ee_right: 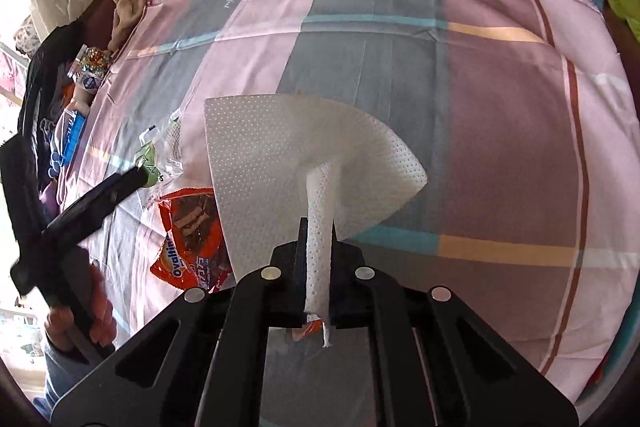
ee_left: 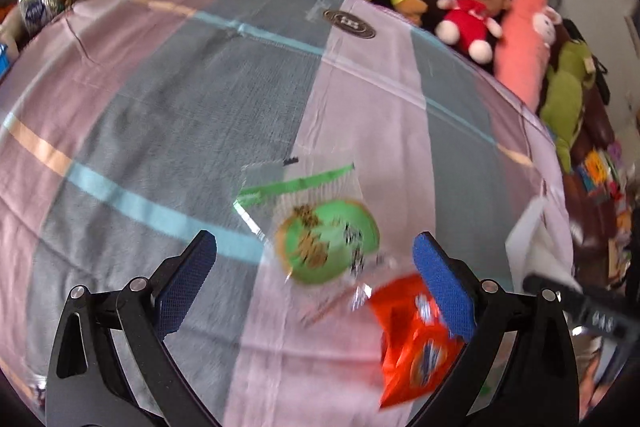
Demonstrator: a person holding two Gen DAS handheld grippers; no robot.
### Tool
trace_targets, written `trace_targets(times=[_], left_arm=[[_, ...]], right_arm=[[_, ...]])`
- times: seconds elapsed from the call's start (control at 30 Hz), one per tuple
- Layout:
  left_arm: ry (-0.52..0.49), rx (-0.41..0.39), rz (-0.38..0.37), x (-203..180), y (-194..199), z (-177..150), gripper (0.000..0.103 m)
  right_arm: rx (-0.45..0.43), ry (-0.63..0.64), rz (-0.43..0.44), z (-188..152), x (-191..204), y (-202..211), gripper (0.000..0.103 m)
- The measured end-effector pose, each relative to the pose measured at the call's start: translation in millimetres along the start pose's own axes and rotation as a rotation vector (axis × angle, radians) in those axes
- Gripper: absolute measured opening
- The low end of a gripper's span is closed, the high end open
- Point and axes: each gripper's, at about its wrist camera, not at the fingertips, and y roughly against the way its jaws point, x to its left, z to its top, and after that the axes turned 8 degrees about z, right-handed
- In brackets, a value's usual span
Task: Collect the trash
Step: 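Grasp the white tissue with right tool while left tool grasps the green snack packet, then carry tissue and snack packet over the teal bucket and open both tools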
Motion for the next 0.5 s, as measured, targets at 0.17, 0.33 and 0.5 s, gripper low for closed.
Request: trace_targets(times=[0.17,0.33,0.5], left_arm=[[-0.021,0.010,0.101,-9,-20,0,0.063],[-0.080,-0.007,0.093,-9,-13,-9,0.056],[-0.132,0.001,0.067,-12,6,-33,0.056]], right_arm=[[0.000,-0.008,-0.004,2,-5,-2,0.006],[-0.004,-0.028,-0.015,0,-17,0,0.006],[-0.017,-0.058,-0.013,-8,-28,7,0.007]])
